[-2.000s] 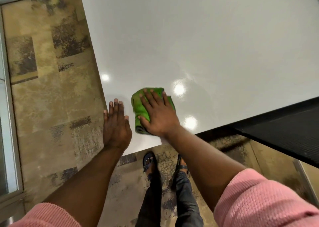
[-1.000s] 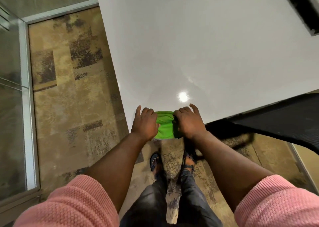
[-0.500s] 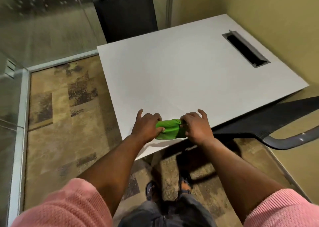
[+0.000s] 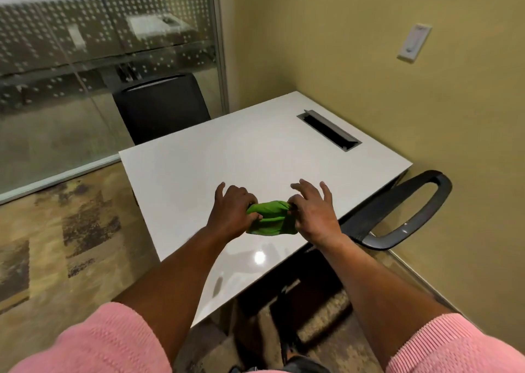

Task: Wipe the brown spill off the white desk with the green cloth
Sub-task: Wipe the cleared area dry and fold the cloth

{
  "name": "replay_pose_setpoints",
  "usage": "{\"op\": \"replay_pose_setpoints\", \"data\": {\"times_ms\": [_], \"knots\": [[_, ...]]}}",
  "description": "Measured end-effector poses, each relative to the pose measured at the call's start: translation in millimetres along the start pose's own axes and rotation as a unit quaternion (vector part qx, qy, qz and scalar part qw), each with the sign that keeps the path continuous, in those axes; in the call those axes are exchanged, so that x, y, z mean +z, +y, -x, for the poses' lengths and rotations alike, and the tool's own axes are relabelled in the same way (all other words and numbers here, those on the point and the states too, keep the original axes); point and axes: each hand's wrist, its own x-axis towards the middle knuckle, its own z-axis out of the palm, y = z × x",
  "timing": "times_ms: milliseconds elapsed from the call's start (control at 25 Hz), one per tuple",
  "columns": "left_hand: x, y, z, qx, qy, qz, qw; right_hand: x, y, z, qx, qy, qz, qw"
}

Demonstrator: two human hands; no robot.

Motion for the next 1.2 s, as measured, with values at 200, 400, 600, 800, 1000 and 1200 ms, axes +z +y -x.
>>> {"op": "replay_pose_setpoints", "data": {"times_ms": [200, 400, 600, 800, 1000, 1200], "knots": [[-7.1, 17.6, -32.1, 0.041, 0.013, 0.001, 0.999, -21.5, 22.2, -9.4, 0.013, 0.012, 0.024, 1.000], [0.0, 35.7, -65.3, 0.059, 0.013, -0.017, 0.998, -30.9, 52.1, -20.5, 0.033, 0.025, 0.012, 0.999], [19.8, 71.0, -116.5, 0.037, 0.001, -0.017, 0.999, -34.1, 111.2, -44.1, 0.040, 0.030, -0.002, 0.999], [50.9, 118.1, -170.3, 0.025, 0.001, -0.009, 1.000, -36.4, 191.6, -68.0, 0.026, 0.023, -0.003, 0.999], [91.8, 173.3, -213.8, -0.002, -0.008, 0.013, 1.000, -43.9, 275.3, -81.0, 0.016, -0.002, 0.005, 1.000], [113.5, 206.9, -249.6, 0.007, -0.013, 0.021, 1.000, -54.7, 323.4, -93.6, 0.022, -0.027, 0.038, 0.999]]}}
